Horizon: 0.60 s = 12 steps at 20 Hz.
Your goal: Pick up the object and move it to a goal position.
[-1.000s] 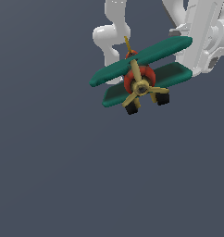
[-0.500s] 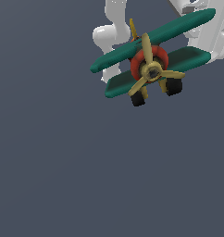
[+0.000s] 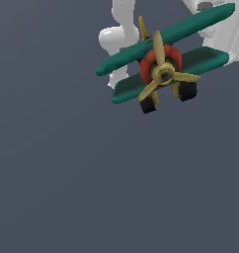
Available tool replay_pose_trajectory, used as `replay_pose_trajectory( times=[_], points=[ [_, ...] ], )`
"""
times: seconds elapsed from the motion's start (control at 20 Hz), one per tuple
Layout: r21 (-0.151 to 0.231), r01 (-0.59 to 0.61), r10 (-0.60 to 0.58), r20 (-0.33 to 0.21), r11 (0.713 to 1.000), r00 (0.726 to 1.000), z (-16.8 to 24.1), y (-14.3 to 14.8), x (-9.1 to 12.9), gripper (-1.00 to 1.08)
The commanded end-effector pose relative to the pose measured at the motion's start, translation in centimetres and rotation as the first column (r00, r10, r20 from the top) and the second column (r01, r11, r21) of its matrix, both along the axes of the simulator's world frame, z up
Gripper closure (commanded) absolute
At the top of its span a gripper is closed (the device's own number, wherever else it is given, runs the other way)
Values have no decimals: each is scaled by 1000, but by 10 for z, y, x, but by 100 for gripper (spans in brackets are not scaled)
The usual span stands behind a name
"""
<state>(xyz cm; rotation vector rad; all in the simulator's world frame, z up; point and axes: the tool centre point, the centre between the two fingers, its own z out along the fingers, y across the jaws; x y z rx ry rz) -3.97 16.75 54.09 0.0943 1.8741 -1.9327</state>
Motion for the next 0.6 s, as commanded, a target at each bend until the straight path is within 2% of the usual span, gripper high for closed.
replay_pose_trajectory(
  times=[0.0,0.55],
  points=[
    [1,1,-1,6,1000,1000,11,-2,4,108],
    [0,1,-1,6,1000,1000,36,-4,20,108]
  ],
)
